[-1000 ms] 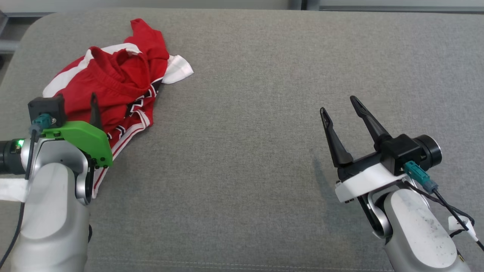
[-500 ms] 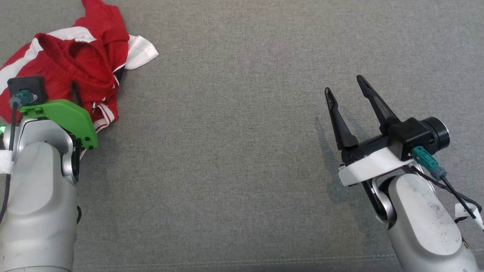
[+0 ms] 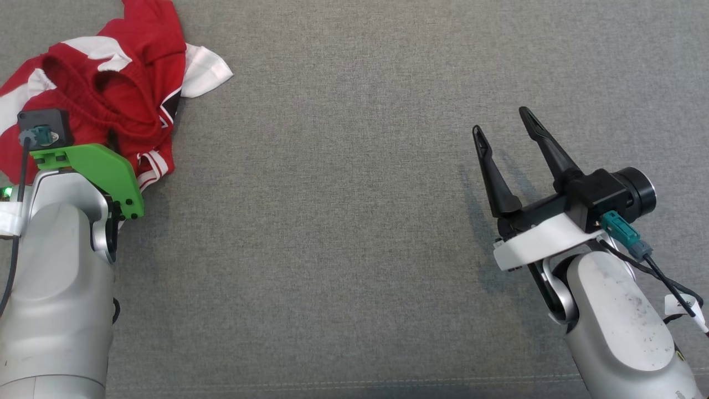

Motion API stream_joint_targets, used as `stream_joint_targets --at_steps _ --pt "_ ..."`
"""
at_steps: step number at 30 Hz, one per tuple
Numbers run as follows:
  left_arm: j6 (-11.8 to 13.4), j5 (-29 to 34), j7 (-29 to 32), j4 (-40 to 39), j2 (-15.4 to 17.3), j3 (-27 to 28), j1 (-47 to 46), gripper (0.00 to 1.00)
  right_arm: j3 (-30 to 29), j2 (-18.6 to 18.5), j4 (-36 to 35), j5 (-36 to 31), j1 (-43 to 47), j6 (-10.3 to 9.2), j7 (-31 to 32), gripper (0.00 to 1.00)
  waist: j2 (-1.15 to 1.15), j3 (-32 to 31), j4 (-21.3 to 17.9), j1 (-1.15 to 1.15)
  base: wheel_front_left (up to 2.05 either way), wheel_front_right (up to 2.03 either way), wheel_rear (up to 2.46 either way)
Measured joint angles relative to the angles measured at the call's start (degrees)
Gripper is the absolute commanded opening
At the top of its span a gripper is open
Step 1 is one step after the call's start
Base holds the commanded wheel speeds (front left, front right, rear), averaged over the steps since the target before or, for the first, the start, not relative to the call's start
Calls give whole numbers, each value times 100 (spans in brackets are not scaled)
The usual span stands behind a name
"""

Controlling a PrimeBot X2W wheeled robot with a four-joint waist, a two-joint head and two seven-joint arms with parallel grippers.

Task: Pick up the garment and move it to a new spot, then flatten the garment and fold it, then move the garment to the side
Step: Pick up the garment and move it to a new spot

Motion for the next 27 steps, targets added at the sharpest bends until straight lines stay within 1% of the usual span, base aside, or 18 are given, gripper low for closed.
stream_joint_targets --at_steps 1,2,3,4,5,9,15,21,27 --pt "1 0 21 51 0 0 -21 100 11 2 4 0 -5 0 0 100 0 0 4 0 0 0 0" --pt "1 0 22 74 1 0 -34 95 24 5 9 0 -9 1 0 100 0 0 5 0 0 0 0" --pt "1 0 22 94 1 1 -46 68 34 12 14 0 -13 2 0 100 0 0 5 0 0 0 0" --pt "1 0 23 118 0 1 -64 36 46 18 16 0 -18 2 0 100 0 0 5 0 0 0 0" --pt "1 0 34 153 -1 0 -85 0 55 24 18 0 -24 2 0 100 0 1 4 0 0 0 0" --pt "1 -1 35 252 -23 -13 -143 0 62 27 31 1 -78 11 0 100 0 0 -9 0 0 0 0" --pt "-22 -16 -216 279 -45 1 -148 0 2 29 87 11 -97 8 0 100 0 -41 -13 0 0 0 0" --pt "-81 -78 -694 244 -98 51 -148 0 -33 38 138 53 -96 -7 0 100 0 -166 8 0 0 0 0" --pt "-282 -111 -1358 -33 -187 -5 -147 0 -73 53 191 87 -93 -9 0 100 0 -362 32 0 0 0 0"
